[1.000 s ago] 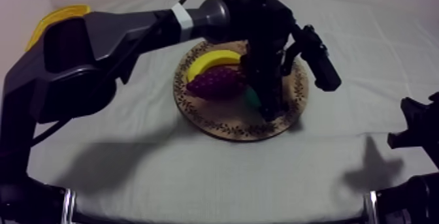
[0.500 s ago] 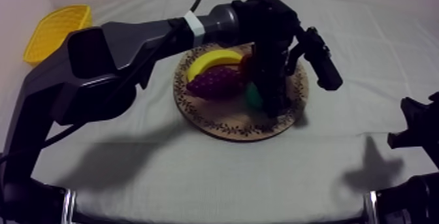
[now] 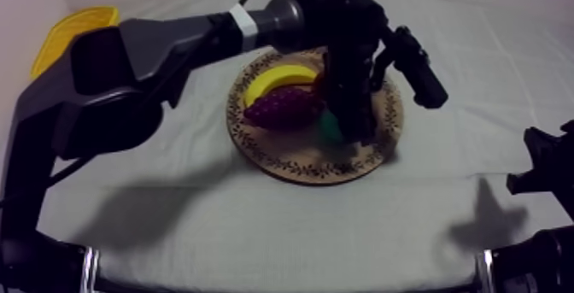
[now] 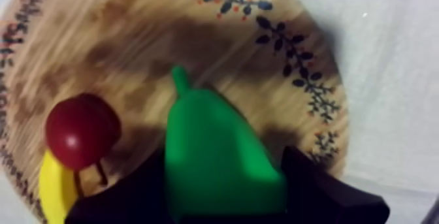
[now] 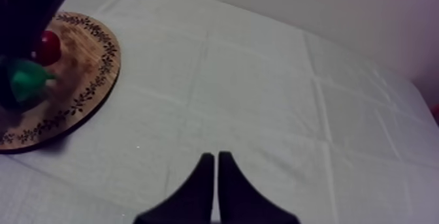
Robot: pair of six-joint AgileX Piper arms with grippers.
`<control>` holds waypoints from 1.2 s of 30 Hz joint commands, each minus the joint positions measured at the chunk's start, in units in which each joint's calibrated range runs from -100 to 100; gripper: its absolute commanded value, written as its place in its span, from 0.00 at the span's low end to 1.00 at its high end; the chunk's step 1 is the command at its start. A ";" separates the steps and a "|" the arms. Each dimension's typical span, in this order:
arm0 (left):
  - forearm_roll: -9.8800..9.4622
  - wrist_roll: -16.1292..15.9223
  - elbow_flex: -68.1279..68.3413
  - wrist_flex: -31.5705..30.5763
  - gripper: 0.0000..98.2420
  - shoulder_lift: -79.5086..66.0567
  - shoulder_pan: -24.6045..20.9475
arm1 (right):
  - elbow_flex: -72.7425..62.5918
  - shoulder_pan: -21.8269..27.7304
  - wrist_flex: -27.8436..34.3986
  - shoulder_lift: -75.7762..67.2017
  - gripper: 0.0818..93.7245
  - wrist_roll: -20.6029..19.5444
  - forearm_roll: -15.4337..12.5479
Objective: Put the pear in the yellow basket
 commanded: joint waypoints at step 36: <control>-4.63 4.32 25.84 1.29 0.46 -57.51 -16.58 | -0.01 0.01 0.00 -0.01 0.00 0.02 0.00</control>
